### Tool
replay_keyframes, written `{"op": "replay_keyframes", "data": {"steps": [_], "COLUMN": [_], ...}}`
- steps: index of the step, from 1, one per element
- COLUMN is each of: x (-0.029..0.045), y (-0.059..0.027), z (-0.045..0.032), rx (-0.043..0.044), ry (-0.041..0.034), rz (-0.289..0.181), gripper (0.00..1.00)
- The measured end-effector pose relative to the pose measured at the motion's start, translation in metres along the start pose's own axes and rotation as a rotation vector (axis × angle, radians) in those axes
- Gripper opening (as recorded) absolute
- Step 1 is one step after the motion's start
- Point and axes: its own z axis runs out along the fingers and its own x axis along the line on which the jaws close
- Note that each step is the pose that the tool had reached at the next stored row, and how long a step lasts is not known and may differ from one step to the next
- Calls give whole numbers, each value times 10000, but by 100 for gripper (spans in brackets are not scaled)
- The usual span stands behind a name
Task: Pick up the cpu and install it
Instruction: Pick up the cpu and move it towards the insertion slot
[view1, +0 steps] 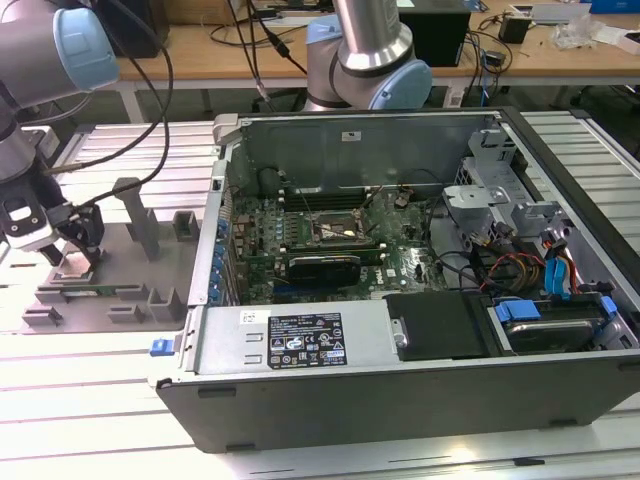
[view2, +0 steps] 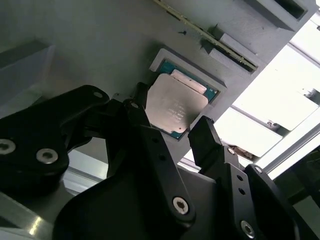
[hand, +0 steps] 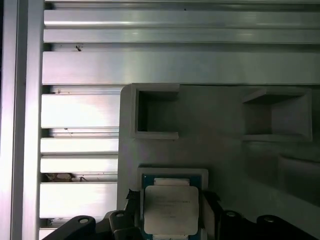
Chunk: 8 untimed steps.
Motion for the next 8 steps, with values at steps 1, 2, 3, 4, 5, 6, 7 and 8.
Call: {"op": "replay_keyframes", "data": {"steps": [1, 2, 3, 4, 5, 6, 7, 8], "x": [2, 2, 3, 3, 3, 3, 6, 7], "y": [0, -1, -2, -2, -2, -1, -1, -1], "z": [15, 29, 45, 52, 53, 57, 61, 62], "rx": [1, 1, 2, 3, 3, 5, 12, 17], "ry": [2, 1, 3, 5, 6, 3, 1, 1], "rz": [2, 2, 2, 2, 2, 2, 2, 2], "gripper": [60, 60, 60, 60, 60, 60, 60, 60]}}
